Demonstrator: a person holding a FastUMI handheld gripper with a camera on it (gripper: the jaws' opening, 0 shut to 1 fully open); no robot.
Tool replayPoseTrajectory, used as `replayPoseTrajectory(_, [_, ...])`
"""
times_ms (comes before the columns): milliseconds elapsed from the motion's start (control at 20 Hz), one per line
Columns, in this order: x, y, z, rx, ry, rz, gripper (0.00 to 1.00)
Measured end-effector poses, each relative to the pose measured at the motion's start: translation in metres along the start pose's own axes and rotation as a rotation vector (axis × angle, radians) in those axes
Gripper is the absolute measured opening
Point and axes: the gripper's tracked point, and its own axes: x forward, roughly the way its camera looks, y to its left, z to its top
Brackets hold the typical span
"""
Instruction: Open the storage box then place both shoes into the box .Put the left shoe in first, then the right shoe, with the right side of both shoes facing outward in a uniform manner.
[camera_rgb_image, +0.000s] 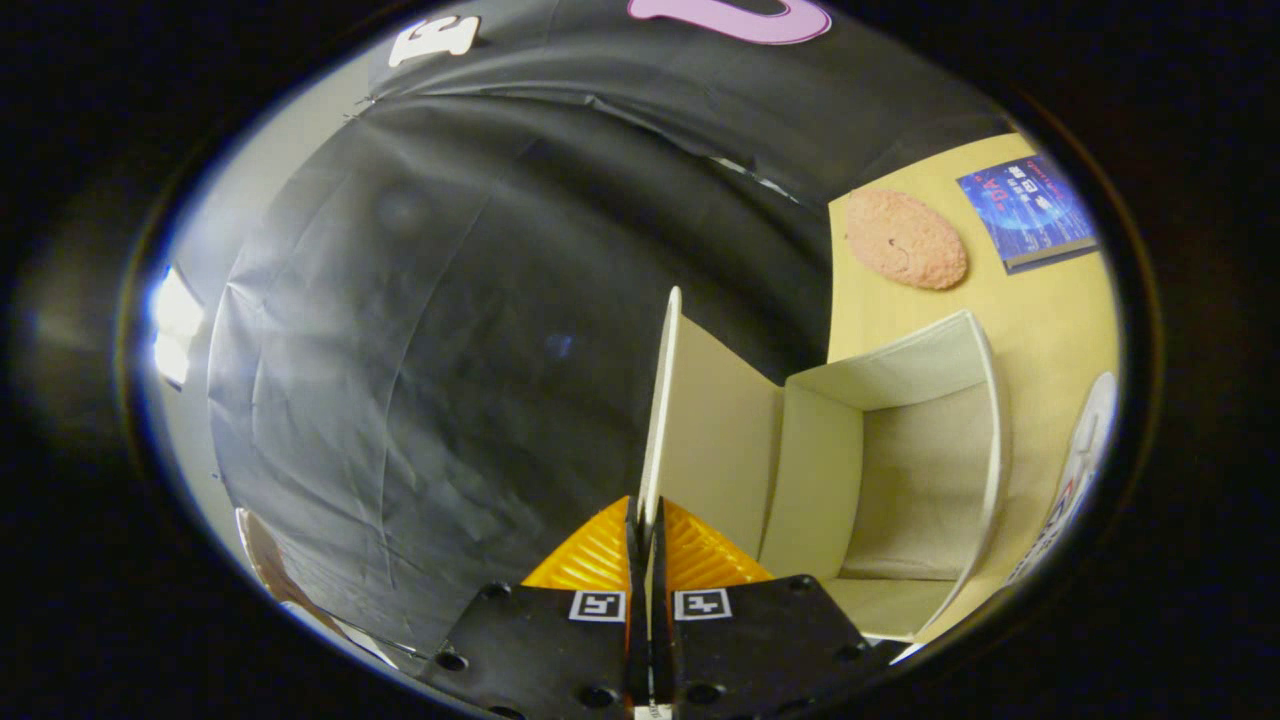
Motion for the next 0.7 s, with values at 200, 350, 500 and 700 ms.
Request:
replayPoseTrajectory(200, [0.025, 0.014, -0.009, 0.072, 0.004, 0.029, 0.04])
replayPoseTrajectory(350, [0.036, 0.022, -0.014, 0.106, 0.004, 0.044, 0.04])
replayPoseTrajectory(500, [0.044, 0.019, -0.009, 0.106, -0.018, 0.033, 0.15])
replayPoseTrajectory(700, [0.047, 0.009, -0.003, 0.082, -0.052, 0.005, 0.38])
